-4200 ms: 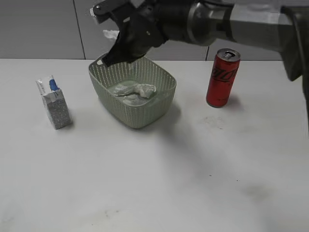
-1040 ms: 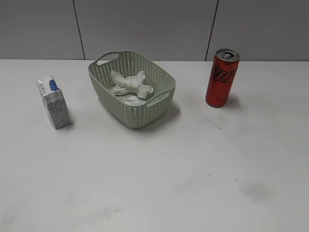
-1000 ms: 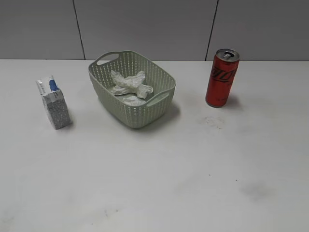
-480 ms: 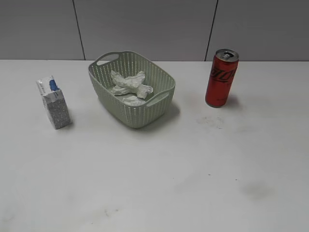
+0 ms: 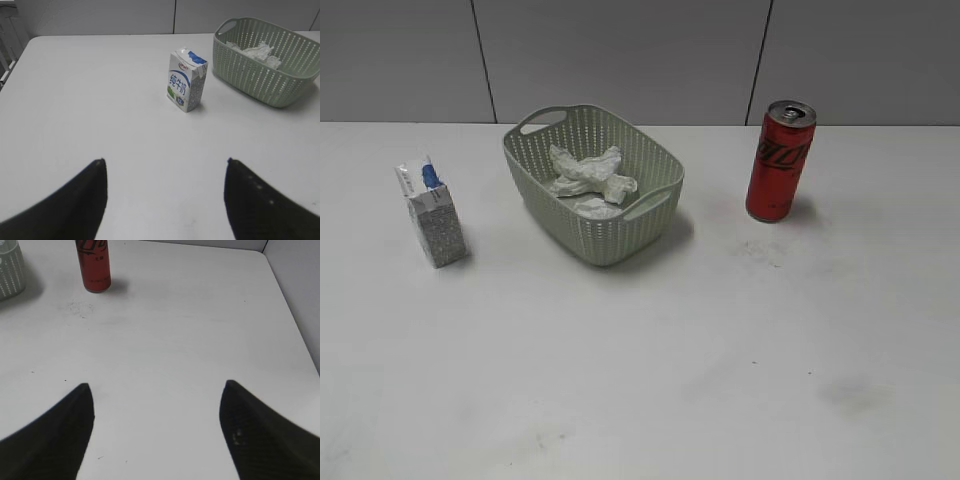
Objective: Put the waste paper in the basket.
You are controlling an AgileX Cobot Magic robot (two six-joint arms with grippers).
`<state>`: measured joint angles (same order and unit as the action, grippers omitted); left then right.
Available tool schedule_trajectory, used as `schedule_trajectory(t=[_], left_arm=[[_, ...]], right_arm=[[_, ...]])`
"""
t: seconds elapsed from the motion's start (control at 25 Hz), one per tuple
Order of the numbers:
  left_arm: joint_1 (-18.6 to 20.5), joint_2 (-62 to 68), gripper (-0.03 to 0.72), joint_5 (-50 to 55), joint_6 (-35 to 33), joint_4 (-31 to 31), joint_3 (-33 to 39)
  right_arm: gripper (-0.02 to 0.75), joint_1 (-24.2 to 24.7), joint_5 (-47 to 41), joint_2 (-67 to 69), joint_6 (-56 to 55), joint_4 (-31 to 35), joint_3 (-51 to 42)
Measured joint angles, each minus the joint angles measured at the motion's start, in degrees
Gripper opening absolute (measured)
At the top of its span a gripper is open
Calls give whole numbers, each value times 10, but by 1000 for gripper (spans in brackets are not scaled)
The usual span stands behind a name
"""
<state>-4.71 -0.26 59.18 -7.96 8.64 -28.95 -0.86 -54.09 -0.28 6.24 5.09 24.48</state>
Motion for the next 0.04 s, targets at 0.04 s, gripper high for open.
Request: schedule_trajectory(t=[0.04], left_arm=[[0, 0, 532, 0, 0, 0, 0]], right_arm=[[592, 0, 0, 0, 0, 0, 0]])
